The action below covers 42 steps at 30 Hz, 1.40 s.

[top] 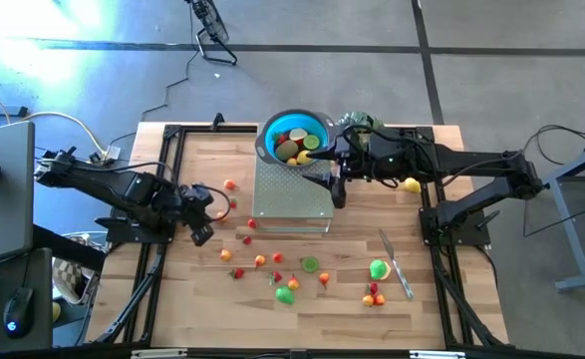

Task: Pick & Place Fruit
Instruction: Put the orange peach in the blue bowl on the shelf

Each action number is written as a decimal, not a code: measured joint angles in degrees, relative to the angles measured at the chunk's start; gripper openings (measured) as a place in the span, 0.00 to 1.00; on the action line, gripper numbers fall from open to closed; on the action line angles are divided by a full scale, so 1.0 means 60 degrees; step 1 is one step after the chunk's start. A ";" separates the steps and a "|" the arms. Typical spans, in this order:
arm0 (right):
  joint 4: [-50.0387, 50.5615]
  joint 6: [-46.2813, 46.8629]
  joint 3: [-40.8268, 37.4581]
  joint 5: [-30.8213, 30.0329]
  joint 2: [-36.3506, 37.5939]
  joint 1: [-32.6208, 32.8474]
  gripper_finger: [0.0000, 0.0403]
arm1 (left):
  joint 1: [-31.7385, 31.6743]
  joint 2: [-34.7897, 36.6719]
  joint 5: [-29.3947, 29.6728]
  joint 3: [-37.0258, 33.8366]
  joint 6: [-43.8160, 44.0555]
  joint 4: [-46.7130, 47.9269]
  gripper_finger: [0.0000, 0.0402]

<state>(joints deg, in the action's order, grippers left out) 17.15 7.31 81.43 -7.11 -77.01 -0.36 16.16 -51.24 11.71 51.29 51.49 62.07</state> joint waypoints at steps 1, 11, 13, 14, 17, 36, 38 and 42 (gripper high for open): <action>0.0000 0.0001 0.0000 0.0000 0.0000 0.0000 0.59 | 0.0000 0.0000 -0.0003 0.0000 -0.0039 0.0038 0.00; -0.0004 -0.0003 0.0000 -0.0080 0.0000 0.0000 0.59 | 0.0000 -0.0004 -0.0012 0.0000 -0.0107 -0.0029 0.00; -0.0004 -0.0003 0.0000 -0.0080 0.0000 0.0000 0.59 | 0.0000 -0.0004 -0.0012 0.0000 -0.0107 -0.0026 0.00; -0.0004 -0.0003 0.0000 -0.0080 0.0000 0.0000 0.59 | 0.0000 -0.0004 -0.0012 0.0000 -0.0107 -0.0026 0.00; -0.0004 -0.0003 0.0000 -0.0080 0.0000 0.0000 0.59 | 0.0000 -0.0004 -0.0039 0.0000 -0.0107 -0.0026 0.01; -0.0007 -0.0003 0.0000 -0.0076 0.0000 0.0000 0.59 | 0.0000 -0.0004 -0.0267 0.0000 0.0235 -0.0015 0.69; -0.0011 -0.0003 0.0000 -0.0076 0.0000 0.0000 0.59 | 0.0000 -0.0004 -0.0392 0.0000 0.0220 -0.0032 0.73; -0.0036 -0.0003 0.0000 -0.0036 0.0000 0.0000 0.59 | 0.0000 -0.0004 -0.0634 0.0000 0.0236 -0.0119 0.77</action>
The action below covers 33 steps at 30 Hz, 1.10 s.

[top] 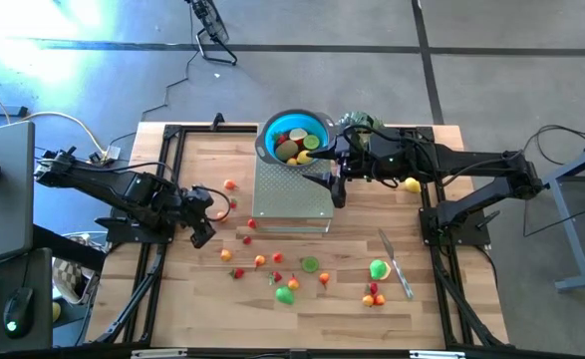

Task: Pick & Place Fruit
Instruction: Put the orange peach in the blue bowl on the shelf

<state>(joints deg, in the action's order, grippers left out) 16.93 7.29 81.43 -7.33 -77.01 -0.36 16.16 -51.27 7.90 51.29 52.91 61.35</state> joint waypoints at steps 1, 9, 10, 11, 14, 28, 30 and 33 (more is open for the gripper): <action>-0.0001 0.0000 0.0000 0.0001 0.0000 -0.0001 0.59 | 0.0000 0.0000 -0.0007 0.0000 0.0063 -0.0001 0.77; 0.0003 0.0057 0.0000 0.0007 0.0000 0.0000 0.59 | 0.0000 -0.0104 0.0060 -0.0002 0.0320 -0.0056 0.77; 0.0001 0.0062 0.0000 0.0007 0.0000 0.0000 0.59 | 0.0000 -0.0168 0.0089 -0.0001 0.0389 -0.0041 0.77; 0.0004 0.0064 0.0000 0.0007 0.0000 0.0000 0.59 | 0.0000 -0.0241 0.0101 -0.0001 0.0444 -0.0022 0.77; 0.0004 0.0066 0.0000 0.0007 0.0000 -0.0002 0.59 | 0.0000 -0.0544 0.0163 -0.0003 0.0491 0.0025 0.77; 0.0007 0.0033 0.0000 0.0004 0.0000 0.0000 0.59 | -0.0011 -0.1592 0.0041 -0.0551 0.0850 -0.0970 0.77; 0.0011 0.0033 0.0000 0.0004 0.0000 0.0000 0.59 | -0.0004 -0.1551 -0.0009 -0.0921 0.1040 -0.1630 0.77; 0.0011 0.0033 0.0000 0.0004 0.0000 -0.0001 0.59 | -0.0018 -0.1558 -0.0180 -0.1425 0.1217 -0.2174 0.77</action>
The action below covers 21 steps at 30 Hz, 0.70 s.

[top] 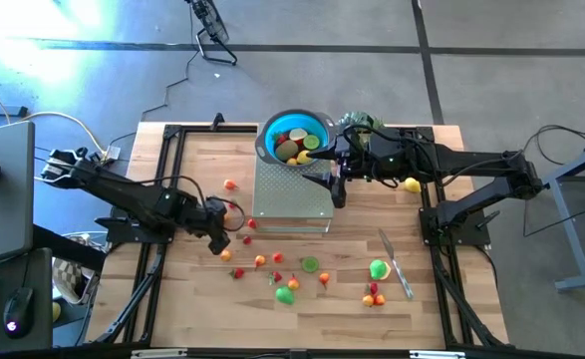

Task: Pick & Place Fruit
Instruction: Put the orange peach in the blue bowl on the shelf

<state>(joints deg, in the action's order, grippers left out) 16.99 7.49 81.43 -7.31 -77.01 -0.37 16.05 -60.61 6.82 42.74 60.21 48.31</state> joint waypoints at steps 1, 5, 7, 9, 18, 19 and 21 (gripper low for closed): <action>0.0000 0.0001 0.0000 0.0000 0.0000 0.0001 0.59 | -0.0057 0.0001 -0.0014 -0.0101 0.0018 0.0050 0.77; -0.0004 0.0000 0.0000 -0.0004 0.0000 0.0001 0.59 | -0.0394 0.0022 -0.0404 -0.0324 0.0005 0.0028 0.77; -0.0004 0.0000 0.0000 -0.0007 0.0000 -0.0001 0.59 | -0.0600 0.0087 -0.0485 -0.0360 -0.0181 0.0024 0.77; -0.0003 -0.0004 0.0000 -0.0052 0.0000 -0.0003 0.59 | -0.0881 0.0091 -0.0560 -0.0360 -0.0424 -0.0005 0.77; 0.0495 -0.0003 -0.0003 -0.0046 0.0000 -0.0005 0.59 | -0.1797 0.0086 -0.0770 -0.0360 -0.0838 -0.0095 0.77; 0.0529 -0.0004 -0.0004 -0.0102 0.0000 -0.0014 0.59 | -0.1902 0.0086 -0.0831 -0.0360 -0.0947 -0.0086 0.77; 0.0541 -0.0001 -0.0004 -0.0263 -0.0004 -0.0028 0.59 | -0.2129 0.0086 -0.0953 -0.0360 -0.1117 -0.0078 0.77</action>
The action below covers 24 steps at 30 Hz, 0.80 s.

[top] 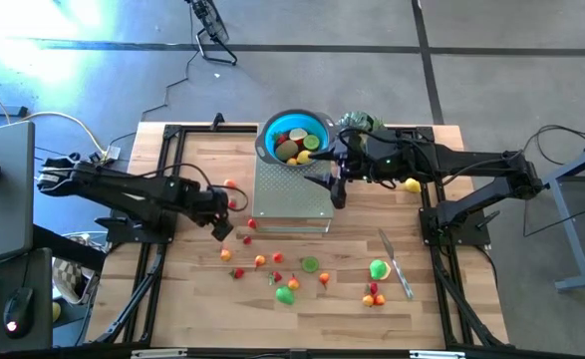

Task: Pick & Place Fruit
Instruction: Put the orange peach in the blue bowl on the shelf

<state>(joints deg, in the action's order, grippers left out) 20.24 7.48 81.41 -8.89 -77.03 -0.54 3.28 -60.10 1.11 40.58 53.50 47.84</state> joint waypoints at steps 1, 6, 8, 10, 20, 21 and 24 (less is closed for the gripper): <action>-0.0018 -0.0002 0.0000 -0.0049 0.0000 0.0000 0.59 | -0.0131 0.0000 -0.0104 0.0000 -0.0089 0.0015 0.77; -0.0113 -0.0033 0.0000 -0.0535 0.0000 0.0000 0.59 | -0.0849 0.0000 -0.0274 0.0000 -0.0625 0.0017 0.77; -0.0115 -0.0035 0.0000 -0.0560 0.0000 0.0000 0.59 | -0.1159 0.0000 -0.0476 0.0000 -0.0854 0.0067 0.77; -0.0115 -0.0035 0.0000 -0.0559 0.0000 0.0000 0.59 | -0.1377 0.0000 -0.0522 0.0000 -0.0956 0.0151 0.77; -0.0115 -0.0035 0.0000 -0.0527 0.0000 0.0000 0.59 | -0.1859 -0.0007 0.0171 0.0000 -0.1411 0.0593 0.77; -0.0115 -0.0035 0.0000 -0.0528 0.0000 0.0000 0.59 | -0.1859 -0.0007 0.0178 0.0000 -0.1411 0.0590 0.77; -0.0115 -0.0035 0.0000 -0.0528 0.0000 0.0000 0.59 | -0.1859 -0.0044 0.0224 -0.0132 -0.1394 0.0345 0.77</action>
<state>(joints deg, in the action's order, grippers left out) 19.55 7.27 81.41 -12.05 -77.03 -0.54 -7.88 -60.36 2.45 39.79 45.14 49.91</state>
